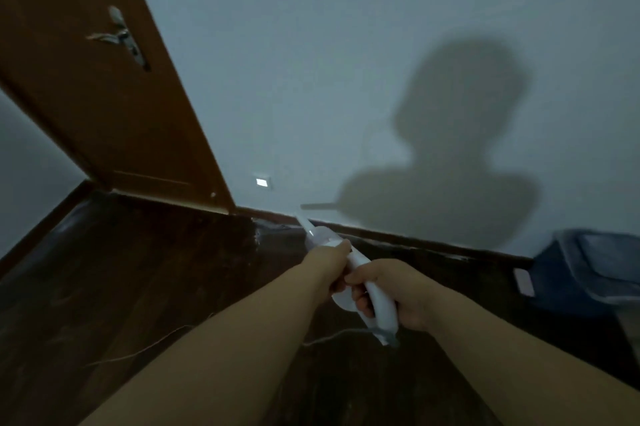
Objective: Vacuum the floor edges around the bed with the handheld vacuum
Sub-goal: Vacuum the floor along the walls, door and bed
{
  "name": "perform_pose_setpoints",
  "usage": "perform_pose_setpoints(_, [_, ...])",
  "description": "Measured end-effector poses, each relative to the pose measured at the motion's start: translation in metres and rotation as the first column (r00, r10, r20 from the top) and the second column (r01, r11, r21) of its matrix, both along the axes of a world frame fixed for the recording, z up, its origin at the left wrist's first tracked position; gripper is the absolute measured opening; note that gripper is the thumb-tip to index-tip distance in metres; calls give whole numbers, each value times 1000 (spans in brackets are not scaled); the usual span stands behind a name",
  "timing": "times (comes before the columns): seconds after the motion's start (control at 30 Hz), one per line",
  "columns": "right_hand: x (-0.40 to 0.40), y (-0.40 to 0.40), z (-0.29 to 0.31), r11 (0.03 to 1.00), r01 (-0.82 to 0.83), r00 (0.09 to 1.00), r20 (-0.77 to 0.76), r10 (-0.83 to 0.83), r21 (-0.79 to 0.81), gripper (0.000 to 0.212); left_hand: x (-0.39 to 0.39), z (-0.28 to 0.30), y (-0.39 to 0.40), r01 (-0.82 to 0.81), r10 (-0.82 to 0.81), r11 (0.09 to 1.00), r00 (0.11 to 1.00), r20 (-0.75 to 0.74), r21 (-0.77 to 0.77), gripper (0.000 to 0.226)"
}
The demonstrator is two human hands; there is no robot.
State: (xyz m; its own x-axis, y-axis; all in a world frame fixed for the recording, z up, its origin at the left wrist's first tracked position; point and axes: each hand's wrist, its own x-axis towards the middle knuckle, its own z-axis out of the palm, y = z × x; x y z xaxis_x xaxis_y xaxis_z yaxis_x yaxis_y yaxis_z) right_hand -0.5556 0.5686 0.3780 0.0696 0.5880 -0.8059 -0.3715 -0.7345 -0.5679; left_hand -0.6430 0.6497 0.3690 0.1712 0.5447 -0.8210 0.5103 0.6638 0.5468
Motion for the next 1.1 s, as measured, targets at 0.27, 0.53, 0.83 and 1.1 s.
perform_pose_setpoints(0.27, [46,-67,-5,976,217,975,61,-215,-22,24,74,-31,-33,172,-181,979,981,-71,-111,48])
perform_pose_setpoints(0.53, [88,-117,-9,907,412,908,125,-400,-89,31,141,-26,-83,375,-386,910,922,-28,-179,43])
perform_pose_setpoints(0.83, [177,-187,-18,897,441,892,118,-436,-28,21,234,-30,-140,434,-455,880,887,-79,-194,43])
perform_pose_setpoints(1.1, [290,-250,-32,767,641,767,17,-641,-29,25,330,-31,-209,527,-513,815,850,123,-243,41])
